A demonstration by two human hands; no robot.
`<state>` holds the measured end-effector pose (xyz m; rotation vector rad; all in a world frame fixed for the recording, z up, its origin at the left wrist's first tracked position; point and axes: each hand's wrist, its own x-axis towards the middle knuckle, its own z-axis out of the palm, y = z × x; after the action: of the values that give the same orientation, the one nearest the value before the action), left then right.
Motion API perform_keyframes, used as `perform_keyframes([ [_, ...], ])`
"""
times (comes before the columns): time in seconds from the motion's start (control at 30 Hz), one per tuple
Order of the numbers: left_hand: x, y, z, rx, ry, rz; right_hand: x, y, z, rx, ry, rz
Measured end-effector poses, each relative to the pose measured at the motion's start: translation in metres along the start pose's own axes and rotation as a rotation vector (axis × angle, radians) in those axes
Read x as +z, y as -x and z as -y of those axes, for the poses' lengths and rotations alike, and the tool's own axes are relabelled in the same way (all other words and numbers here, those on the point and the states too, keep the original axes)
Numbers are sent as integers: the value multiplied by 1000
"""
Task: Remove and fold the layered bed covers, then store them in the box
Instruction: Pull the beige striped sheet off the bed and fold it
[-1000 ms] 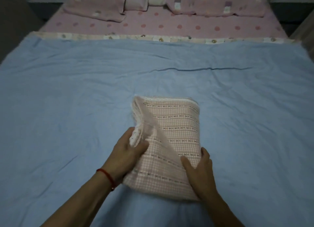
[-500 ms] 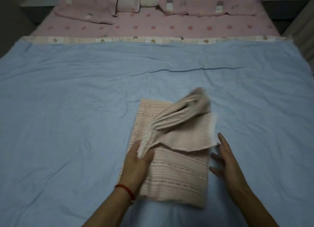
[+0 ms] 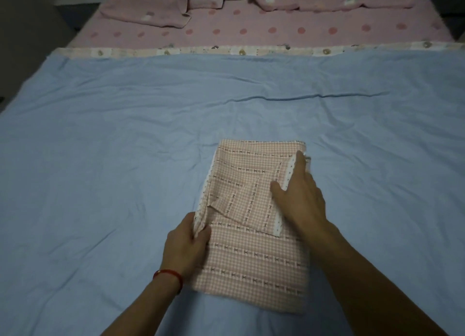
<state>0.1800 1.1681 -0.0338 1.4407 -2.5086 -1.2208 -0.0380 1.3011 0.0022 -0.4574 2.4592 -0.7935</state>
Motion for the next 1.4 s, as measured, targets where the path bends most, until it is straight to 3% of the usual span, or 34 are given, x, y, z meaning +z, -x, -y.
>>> perform_keyframes([
  [0.13, 8, -7, 5, 2, -67, -54, -10, -36, 35, 33, -560, 80],
  [0.2, 10, -8, 2, -10, -108, -68, -17, -52, 50, -37, -920, 183],
  [0.23, 11, -9, 0, -37, -135, -56, -19, -58, 53, -105, -954, 225],
  [0.3, 13, -12, -3, -83, -148, -18, -14, -60, 43, -259, -633, 174],
  [0.37, 15, -19, -10, -111, -131, 5, 5, -53, 17, -369, -89, -112],
  [0.43, 20, -32, -19, -130, -139, 14, 27, -39, -8, -311, 295, -258],
  [0.57, 49, -76, -31, -241, -253, -8, 63, -64, -48, -42, 402, -71],
  [0.67, 73, -87, -25, -257, -449, -115, 76, -85, -58, -47, 442, -60],
  [0.77, 75, -88, -24, -246, -399, -117, 72, -94, -57, -48, 454, 28],
  [0.87, 66, -92, -23, -317, -279, -30, 43, -111, -48, -14, 264, 89],
  [0.97, 50, -91, -26, -336, -169, 46, 10, -113, -49, 95, -242, -120],
  [1.03, 34, -91, -26, -325, -154, 109, 5, -90, -59, 197, -423, -195],
  [1.13, 8, -86, -30, -256, -26, 219, 18, -34, -80, 358, -502, -86],
  [1.23, -12, -59, -55, -230, 106, 267, 22, 5, -90, 535, -824, 159],
  [1.3, -21, -39, -73, -167, 112, 299, 16, 21, -91, 516, -880, 240],
  [1.4, -45, 13, -119, -72, 96, 361, -37, 83, -89, 475, -953, 215],
])
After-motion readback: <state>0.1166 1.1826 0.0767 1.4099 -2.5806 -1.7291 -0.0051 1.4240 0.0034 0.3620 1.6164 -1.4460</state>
